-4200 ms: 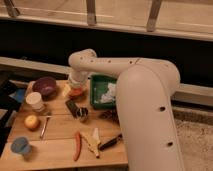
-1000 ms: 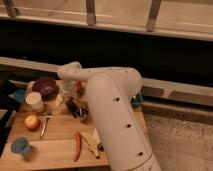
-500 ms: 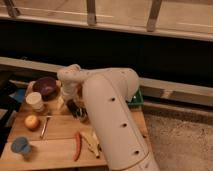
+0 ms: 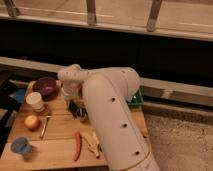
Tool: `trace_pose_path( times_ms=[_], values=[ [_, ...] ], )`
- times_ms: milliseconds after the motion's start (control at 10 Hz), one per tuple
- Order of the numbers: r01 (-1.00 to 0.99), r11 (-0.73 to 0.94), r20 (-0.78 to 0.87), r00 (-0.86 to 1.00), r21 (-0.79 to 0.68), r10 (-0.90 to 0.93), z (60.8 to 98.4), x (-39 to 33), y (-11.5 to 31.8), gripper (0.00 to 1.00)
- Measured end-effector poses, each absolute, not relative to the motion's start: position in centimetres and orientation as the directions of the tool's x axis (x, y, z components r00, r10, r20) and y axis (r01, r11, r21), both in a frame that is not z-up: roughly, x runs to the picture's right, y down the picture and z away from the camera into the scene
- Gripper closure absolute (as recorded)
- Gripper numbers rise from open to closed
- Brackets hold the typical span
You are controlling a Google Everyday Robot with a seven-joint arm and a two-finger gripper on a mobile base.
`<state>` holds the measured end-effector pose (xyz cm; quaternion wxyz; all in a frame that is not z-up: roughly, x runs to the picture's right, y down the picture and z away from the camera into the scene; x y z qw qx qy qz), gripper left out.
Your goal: Place eraser in plastic cup
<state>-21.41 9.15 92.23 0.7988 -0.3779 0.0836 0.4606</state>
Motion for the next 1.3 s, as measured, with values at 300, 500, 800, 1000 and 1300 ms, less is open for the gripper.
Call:
trace_pose_path(
  times_ms=[300,500,800,1000,1300],
  values=[
    [-0.792,0.292,-0.455,0.563,-0.536,0.69,91.8,-22.3,8.6,0.99],
    [-0.792,0.291,-0.423,0.551,-0.536,0.72,90.7,-22.0,7.7,1.0],
    [-0.781,0.292,-0.339,0.53,-0.552,0.777,86.7,-21.7,5.5,1.0],
    [-0.769,0.289,-0.269,0.507,-0.57,0.819,84.4,-21.4,3.9,1.0],
    [-0.691,0.347,-0.085,0.509,-0.634,0.857,79.2,-23.0,1.4,1.0]
  ],
)
